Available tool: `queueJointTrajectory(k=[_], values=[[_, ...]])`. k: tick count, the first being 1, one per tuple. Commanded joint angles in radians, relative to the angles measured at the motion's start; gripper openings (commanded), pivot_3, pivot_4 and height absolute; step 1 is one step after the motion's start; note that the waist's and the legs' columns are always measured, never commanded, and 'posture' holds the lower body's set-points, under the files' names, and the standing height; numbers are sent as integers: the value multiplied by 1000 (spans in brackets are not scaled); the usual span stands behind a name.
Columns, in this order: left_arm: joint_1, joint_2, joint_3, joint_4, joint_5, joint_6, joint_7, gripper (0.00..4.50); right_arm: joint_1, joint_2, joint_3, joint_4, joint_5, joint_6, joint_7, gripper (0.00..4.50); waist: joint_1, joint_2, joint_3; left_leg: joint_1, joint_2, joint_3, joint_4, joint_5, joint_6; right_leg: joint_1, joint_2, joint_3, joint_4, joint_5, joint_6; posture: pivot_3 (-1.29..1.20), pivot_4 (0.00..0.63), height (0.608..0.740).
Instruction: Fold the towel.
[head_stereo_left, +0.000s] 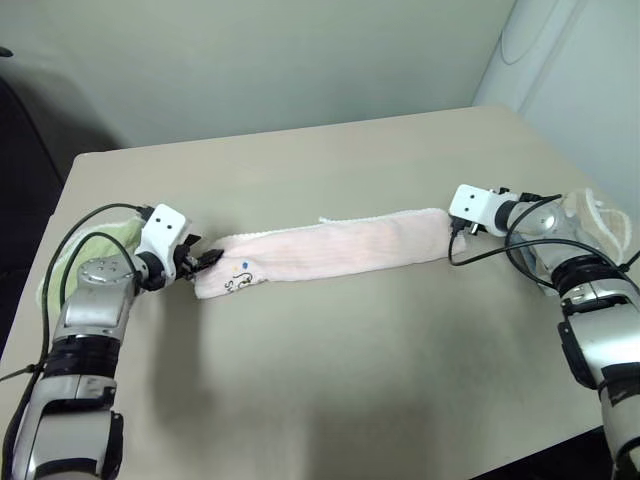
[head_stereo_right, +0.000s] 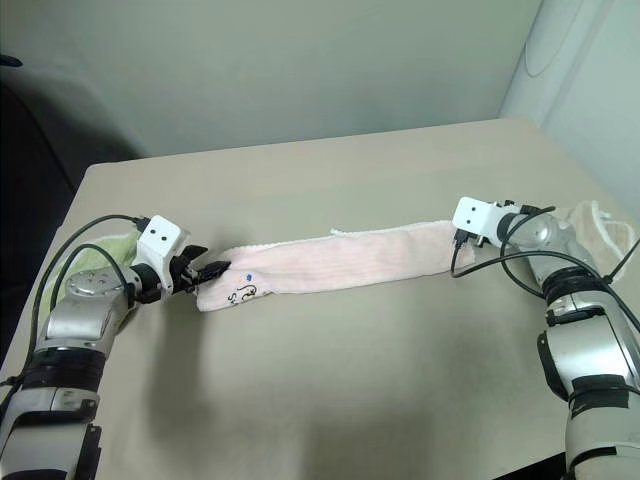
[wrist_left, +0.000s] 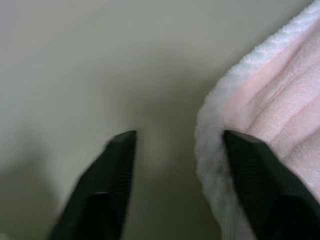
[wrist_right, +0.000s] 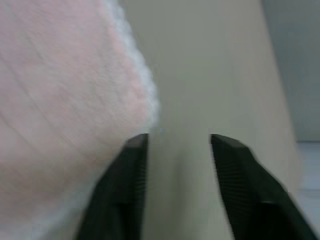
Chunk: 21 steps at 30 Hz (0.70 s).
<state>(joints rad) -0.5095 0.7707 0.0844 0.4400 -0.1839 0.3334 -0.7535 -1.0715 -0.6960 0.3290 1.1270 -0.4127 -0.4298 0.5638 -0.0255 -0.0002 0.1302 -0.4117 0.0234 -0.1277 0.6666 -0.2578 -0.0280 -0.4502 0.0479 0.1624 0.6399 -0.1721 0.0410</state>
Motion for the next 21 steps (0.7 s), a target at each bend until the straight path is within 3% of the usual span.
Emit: queueJointTrajectory(k=[1,3,5,8,10,12,14,21], values=[[29,6,34,-37,9,-1,33,4353,7,-47,-9,-59,-36,-70,-100,3448,-1,0,0,0,0,0,0,0,0,0,0,0,0,0,0,0,150,735],[31,-4,61,-48,4,-3,70,4500,24,-71,-22,-90,-46,-84,-159,4118,-1,0,0,0,1,0,0,0,0,0,0,0,1,0,-1,0,150,735],[31,-15,90,-69,-15,-1,95,4500,41,-83,-51,-118,-24,-75,-175,4118,-1,0,0,0,1,0,0,0,0,0,0,0,2,0,-1,0,150,735],[10,-64,186,-172,-81,20,185,4500,167,-18,-334,-346,383,322,14,4118,1,-1,0,0,2,1,1,0,0,1,0,-1,2,1,-1,0,150,735],[13,-77,207,-209,-101,47,199,4500,228,-2,-406,-483,482,491,61,4118,2,-1,0,0,1,3,1,0,0,2,0,0,0,0,-1,0,150,735],[27,-91,202,-284,-96,20,210,4500,307,62,-630,-687,791,936,-11,4494,1,-1,0,0,1,4,1,2,-2,2,0,0,0,0,-2,0,150,735],[40,-92,177,-322,-65,-15,212,4500,372,116,-796,-821,977,1217,-107,4494,4,-1,0,1,1,4,1,3,-5,3,1,0,-3,-1,-2,0,150,735],[42,-90,116,-305,-1,-61,208,4500,506,260,-1022,-1083,1192,1550,-360,4494,2,-1,0,8,-1,4,2,3,-4,9,1,2,-2,-2,-2,0,150,735]])
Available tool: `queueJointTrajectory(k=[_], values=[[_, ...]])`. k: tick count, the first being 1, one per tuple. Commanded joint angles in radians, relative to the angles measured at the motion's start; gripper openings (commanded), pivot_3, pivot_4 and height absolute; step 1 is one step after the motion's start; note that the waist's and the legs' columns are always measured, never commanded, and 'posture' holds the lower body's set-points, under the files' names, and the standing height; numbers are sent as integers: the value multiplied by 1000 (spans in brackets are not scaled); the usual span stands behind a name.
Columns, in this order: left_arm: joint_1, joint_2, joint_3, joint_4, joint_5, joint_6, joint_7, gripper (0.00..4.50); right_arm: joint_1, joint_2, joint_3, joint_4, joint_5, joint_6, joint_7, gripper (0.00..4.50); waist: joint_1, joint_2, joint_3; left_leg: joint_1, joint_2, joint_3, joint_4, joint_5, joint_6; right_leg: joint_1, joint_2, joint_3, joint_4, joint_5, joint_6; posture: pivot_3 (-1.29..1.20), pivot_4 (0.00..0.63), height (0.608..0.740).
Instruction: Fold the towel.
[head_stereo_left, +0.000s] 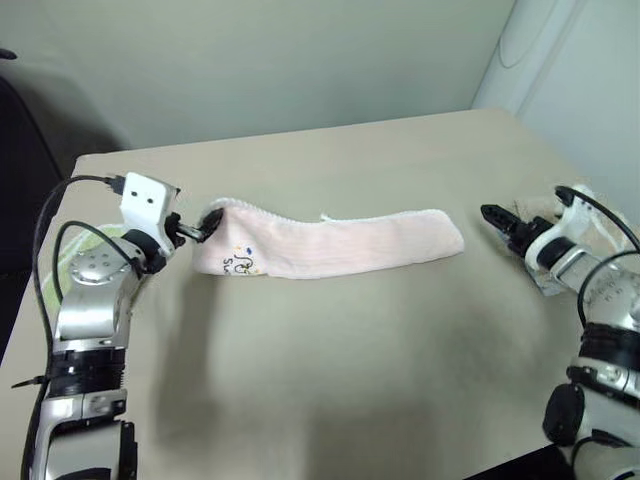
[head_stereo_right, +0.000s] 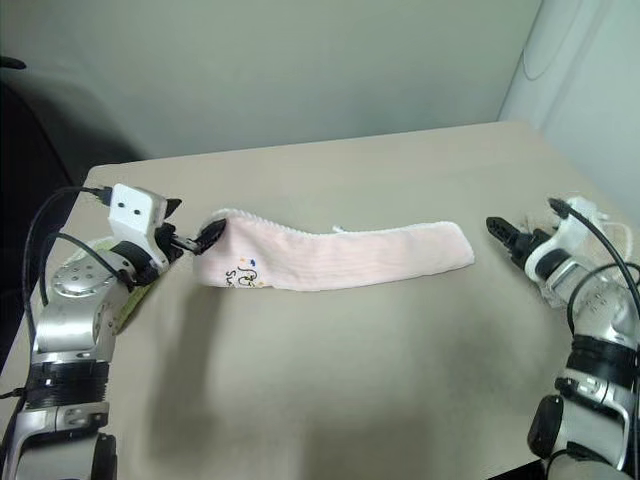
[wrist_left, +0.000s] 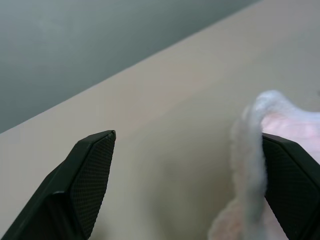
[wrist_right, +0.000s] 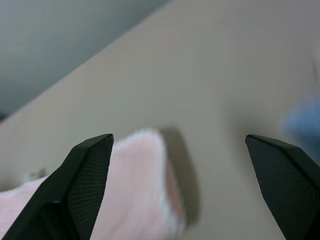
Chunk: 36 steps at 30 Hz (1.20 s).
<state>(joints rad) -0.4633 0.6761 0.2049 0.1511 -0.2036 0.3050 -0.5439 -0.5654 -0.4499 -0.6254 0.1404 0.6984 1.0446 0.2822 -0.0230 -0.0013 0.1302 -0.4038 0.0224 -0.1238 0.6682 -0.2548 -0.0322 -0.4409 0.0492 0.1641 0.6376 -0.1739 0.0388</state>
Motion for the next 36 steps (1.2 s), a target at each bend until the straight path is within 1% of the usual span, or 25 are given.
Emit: queueJointTrajectory(k=[1,4,8,12,15,21,28,29,30,32,33,34,36], values=[[0,16,-22,-6,38,-36,-8,4500,19,49,-99,-132,124,121,-114,4494,-1,0,0,0,0,0,0,0,0,0,0,0,1,0,0,0,150,735],[10,41,-53,19,79,-42,-17,4500,50,120,-152,-199,206,203,-193,4494,-2,0,0,1,-1,-1,0,0,1,0,0,1,2,-1,1,0,150,735],[24,63,-55,59,122,-32,10,4500,57,203,-163,-228,261,244,-282,4494,-2,0,0,1,-3,-2,-1,-1,1,-1,0,1,3,-3,2,0,150,735],[24,53,-25,55,104,-44,15,4500,48,251,-158,-218,291,244,-339,4494,-3,0,0,1,-3,-4,-2,-1,2,-2,0,0,4,-4,1,0,150,735],[27,34,2,-31,27,-36,-31,4500,19,289,-155,-121,278,191,-373,4494,0,0,0,1,-4,-5,-2,-1,2,-2,0,-1,5,-4,1,0,150,735],[60,24,-10,-174,-64,16,-119,4500,-28,291,-125,38,245,95,-369,4494,-1,-1,-1,1,-6,-5,-1,-2,3,-1,-1,-1,5,-4,1,0,150,735],[66,23,-5,-196,-70,38,-127,4500,-26,275,-100,67,262,65,-366,4494,-4,-5,-3,3,-5,-6,-1,-2,3,0,-1,-1,5,-4,1,0,150,735],[66,23,-15,-202,-67,36,-136,4500,-43,275,-101,107,252,38,-366,4494,-4,-5,-3,3,-5,-6,-1,-2,3,0,-1,-1,5,-4,1,0,150,735],[67,14,-40,-214,-72,45,-151,4500,-86,267,-102,207,220,-39,-351,4317,-5,-6,-4,3,-5,-6,-1,-2,3,0,-1,-1,5,-4,1,0,150,735],[76,1,-73,-240,-81,63,-176,4500,-143,251,-101,340,184,-142,-325,3887,-7,-7,-5,4,-5,-6,0,-4,4,1,-1,0,5,-4,0,0,150,735],[88,-2,-84,-258,-87,72,-189,4500,-157,243,-100,371,180,-170,-315,3588,-7,-7,-5,3,-6,-6,0,-7,6,1,-2,1,4,-5,-3,0,150,735],[99,-1,-89,-270,-89,76,-197,4500,-164,238,-99,385,180,-183,-309,3167,-7,-7,-5,3,-7,-6,0,-7,6,1,-2,1,3,-5,-4,0,150,735],[122,-2,-95,-294,-96,91,-200,4500,-164,228,-99,394,186,-198,-299,2420,-6,-7,-5,3,-7,-6,0,-7,8,1,-3,0,3,-5,-3,0,150,735]])
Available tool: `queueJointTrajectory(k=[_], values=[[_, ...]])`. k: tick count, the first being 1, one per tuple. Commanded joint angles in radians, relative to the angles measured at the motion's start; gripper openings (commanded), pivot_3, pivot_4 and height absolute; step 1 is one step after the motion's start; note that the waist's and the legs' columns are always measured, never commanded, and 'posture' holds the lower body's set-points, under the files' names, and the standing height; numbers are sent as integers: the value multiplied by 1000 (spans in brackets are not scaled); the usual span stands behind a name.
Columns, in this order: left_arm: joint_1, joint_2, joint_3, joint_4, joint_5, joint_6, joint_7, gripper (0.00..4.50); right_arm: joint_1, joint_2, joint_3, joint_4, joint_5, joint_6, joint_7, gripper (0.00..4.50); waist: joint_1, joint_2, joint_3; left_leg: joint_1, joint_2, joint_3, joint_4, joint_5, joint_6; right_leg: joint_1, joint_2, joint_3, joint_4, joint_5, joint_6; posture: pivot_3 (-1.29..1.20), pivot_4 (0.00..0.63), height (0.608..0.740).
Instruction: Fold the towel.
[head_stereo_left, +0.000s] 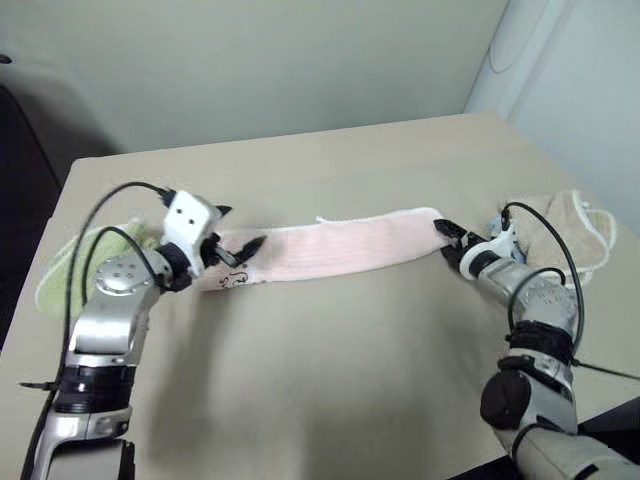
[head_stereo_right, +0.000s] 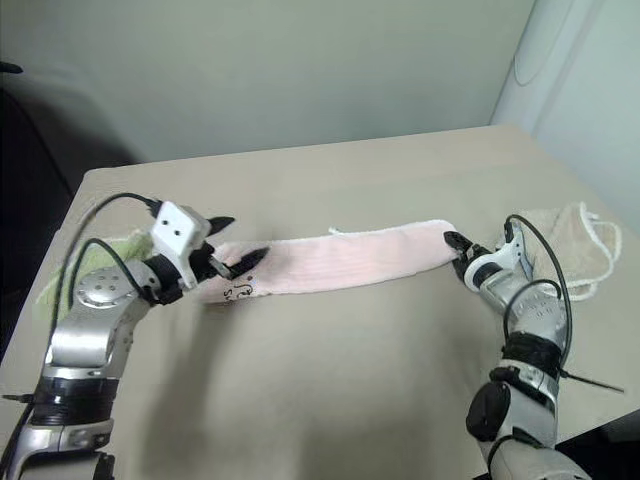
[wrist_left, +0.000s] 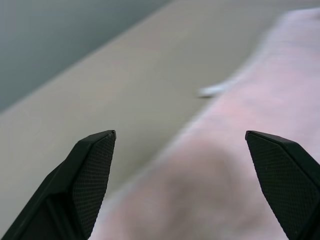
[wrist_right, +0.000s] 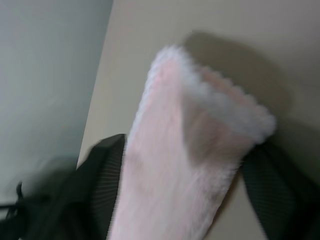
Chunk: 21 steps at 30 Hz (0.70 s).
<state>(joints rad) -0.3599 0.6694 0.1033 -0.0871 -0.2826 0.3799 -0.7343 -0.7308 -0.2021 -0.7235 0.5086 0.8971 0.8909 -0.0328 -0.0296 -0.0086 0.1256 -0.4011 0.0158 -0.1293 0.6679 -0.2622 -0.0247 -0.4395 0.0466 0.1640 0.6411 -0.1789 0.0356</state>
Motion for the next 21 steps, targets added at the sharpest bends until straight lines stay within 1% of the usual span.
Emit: queueJointTrajectory(k=[1,6,7,12,15,16,17,19,21], values=[[26,3,5,-65,-20,24,-9,4500,6,-22,-1,21,-7,-45,17,2072,0,0,0,0,1,0,0,0,1,0,0,-1,0,1,1,0,150,735],[46,-6,-3,-93,-22,45,-6,4500,46,-23,-14,-59,36,-27,-1,298,5,0,0,0,2,0,0,0,1,1,1,-2,1,1,3,0,150,735],[49,-7,-5,-98,-22,48,-5,4500,61,-27,-22,-90,51,-17,-10,40,9,0,0,0,2,0,0,0,1,1,1,-2,0,1,2,0,150,735],[66,-7,-1,-110,-25,60,-4,4500,136,-88,-41,-246,109,25,-36,40,34,0,0,-1,1,0,0,0,1,2,0,-2,0,-2,-2,0,150,735],[70,-6,0,-112,-26,62,-4,4500,156,-109,-29,-280,122,35,-41,40,33,1,0,-1,0,0,0,-1,1,1,-1,-1,0,-3,-3,0,150,735],[72,-7,-2,-113,-25,62,-3,4500,164,-133,-19,-299,117,41,-31,40,32,1,0,-1,0,1,0,-1,0,1,0,-1,0,-3,-3,0,150,735],[74,-8,-5,-113,-23,61,-3,4500,166,-168,-1,-320,97,39,-13,40,30,2,1,-1,0,1,0,-1,0,1,0,-1,0,-3,-2,0,150,735],[68,-12,-12,-104,-17,58,-2,4500,160,-270,112,-380,-3,7,71,40,29,4,3,-1,0,1,0,-1,0,0,0,0,0,-3,-2,0,150,735],[63,-14,-15,-98,-14,56,-2,4500,158,-323,202,-417,-63,-18,133,40,26,5,3,-1,0,1,0,-1,0,0,0,0,0,0,3,0,150,735]])
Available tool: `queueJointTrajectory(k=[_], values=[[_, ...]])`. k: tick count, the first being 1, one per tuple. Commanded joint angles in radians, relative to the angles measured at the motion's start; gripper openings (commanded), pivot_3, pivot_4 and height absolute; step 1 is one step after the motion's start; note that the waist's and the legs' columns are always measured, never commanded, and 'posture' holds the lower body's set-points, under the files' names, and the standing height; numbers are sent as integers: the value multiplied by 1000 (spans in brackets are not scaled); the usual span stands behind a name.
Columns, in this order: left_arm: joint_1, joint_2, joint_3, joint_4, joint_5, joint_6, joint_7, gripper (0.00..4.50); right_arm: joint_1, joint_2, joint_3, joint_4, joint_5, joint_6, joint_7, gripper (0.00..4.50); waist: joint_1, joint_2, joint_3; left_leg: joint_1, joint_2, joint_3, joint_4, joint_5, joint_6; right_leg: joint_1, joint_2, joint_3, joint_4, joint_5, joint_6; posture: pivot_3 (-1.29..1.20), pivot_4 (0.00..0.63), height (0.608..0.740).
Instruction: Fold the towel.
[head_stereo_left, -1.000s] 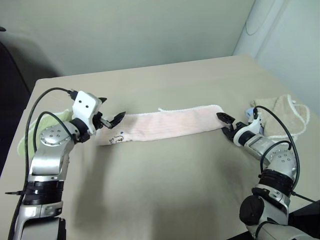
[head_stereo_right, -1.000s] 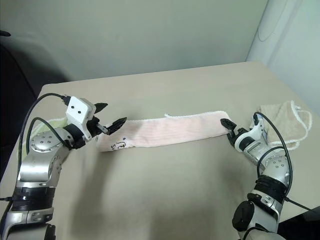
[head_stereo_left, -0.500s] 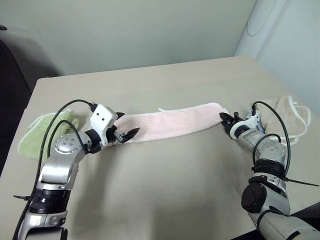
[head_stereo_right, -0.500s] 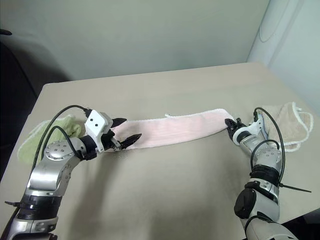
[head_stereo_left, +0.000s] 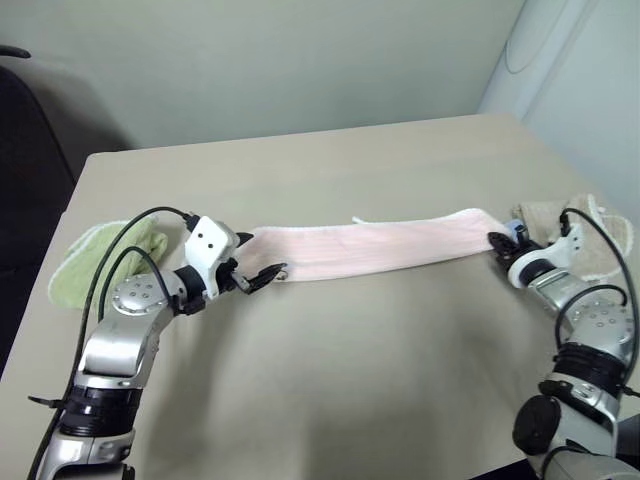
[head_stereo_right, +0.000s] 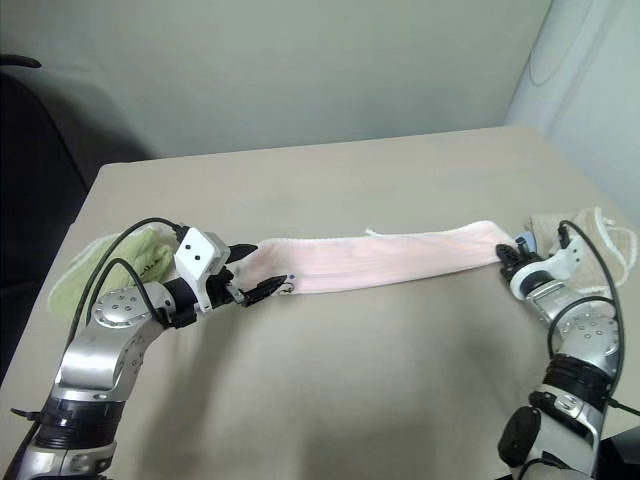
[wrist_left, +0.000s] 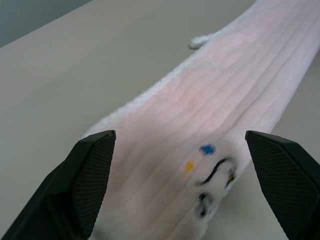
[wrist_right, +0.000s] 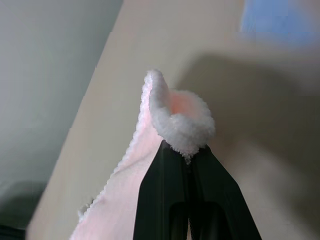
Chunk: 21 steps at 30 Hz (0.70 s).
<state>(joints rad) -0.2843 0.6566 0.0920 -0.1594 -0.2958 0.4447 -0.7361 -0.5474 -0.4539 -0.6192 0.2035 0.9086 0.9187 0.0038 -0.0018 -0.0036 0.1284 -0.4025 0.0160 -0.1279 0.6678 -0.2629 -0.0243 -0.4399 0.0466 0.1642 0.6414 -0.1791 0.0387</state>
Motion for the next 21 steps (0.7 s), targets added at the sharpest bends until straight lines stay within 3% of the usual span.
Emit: queueJointTrajectory(k=[1,3,7,11,17,21], values=[[-15,-3,-6,-24,0,-9,0,4500,-19,-104,172,-142,-122,-65,144,40,-2,0,0,0,1,0,0,0,0,0,0,0,0,1,2,0,150,735],[-18,-5,-7,-22,1,-10,0,4500,-12,-141,258,-173,-182,-93,204,40,-7,-1,-1,1,2,0,-1,0,0,0,1,-1,0,1,2,0,150,735],[-28,-20,-20,-19,4,-14,9,4500,-24,-313,813,-297,-621,-372,491,40,-17,0,0,1,2,0,-1,0,0,0,1,-1,0,1,3,0,150,735],[-28,-38,-25,-25,5,-13,19,4500,-94,-243,1008,-219,-784,-498,586,40,-21,-1,-1,2,3,-1,-2,0,1,0,2,-2,-1,2,3,0,150,735],[-4,-53,-13,-54,1,-2,41,4500,-151,-107,1058,-103,-876,-554,642,40,-16,-1,-1,0,3,-1,0,0,1,0,1,-2,-1,2,4,0,150,735],[34,-54,3,-91,-11,12,61,4500,-134,-83,1013,-99,-865,-532,671,999,-13,-1,-1,0,4,-1,0,0,1,1,1,-2,-4,2,3,0,150,735]])
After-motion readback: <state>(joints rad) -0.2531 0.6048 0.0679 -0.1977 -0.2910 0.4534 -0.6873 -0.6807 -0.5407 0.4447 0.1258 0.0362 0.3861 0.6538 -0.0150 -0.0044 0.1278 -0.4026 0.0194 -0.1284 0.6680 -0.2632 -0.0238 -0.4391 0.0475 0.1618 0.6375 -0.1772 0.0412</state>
